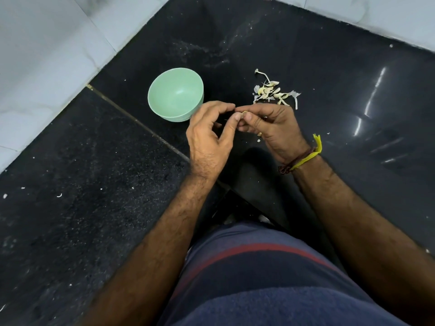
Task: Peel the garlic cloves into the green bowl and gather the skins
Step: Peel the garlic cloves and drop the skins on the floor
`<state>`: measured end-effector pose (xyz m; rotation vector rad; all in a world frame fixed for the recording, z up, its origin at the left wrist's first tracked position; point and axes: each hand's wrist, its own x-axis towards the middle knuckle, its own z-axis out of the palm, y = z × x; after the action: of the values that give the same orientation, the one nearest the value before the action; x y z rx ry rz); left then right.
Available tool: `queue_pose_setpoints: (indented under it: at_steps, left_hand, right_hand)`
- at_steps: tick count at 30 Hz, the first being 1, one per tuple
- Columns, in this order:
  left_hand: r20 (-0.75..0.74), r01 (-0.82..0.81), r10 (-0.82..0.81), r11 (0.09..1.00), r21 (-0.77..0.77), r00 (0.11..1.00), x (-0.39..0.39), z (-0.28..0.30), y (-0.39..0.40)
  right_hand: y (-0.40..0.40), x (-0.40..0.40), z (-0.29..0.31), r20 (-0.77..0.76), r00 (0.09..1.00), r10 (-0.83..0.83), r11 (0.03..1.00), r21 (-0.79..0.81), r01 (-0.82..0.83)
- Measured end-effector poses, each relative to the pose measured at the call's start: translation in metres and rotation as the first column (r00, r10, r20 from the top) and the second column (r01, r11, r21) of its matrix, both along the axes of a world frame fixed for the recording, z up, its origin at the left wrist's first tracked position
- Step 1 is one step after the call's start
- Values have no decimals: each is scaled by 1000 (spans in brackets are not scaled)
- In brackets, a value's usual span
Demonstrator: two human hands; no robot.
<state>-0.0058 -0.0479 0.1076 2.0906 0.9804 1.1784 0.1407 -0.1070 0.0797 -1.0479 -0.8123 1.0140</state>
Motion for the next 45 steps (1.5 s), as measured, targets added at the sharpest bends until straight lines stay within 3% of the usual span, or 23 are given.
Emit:
queue_pose_setpoints:
  at_steps: [7,20,31,38,45]
  left_hand:
    - [-8,47,-50,974,-221,999,2,2,1]
    - [-39,65,-77,970,-235,996,-1,5,1]
    - [-16,61,-65,983,-174,998,-1,-3,-7]
    - [87,71,-47,951,-301,995,-1,-4,-7]
    - [111,73,-38,941,-330,993,-4,-4,-8]
  right_hand:
    - [-2,-7,-3,-101,988,-114,992,-65,108]
    - [-4,-12,-1,-106,989,-100,993,-74,93]
    - [-6,-6,0,25,999,-35,999,-40,36]
    - [-6,0,9,46,999,-24,996,-89,28]
    - [-4,-1,18,236,971,35,991,-135,-3]
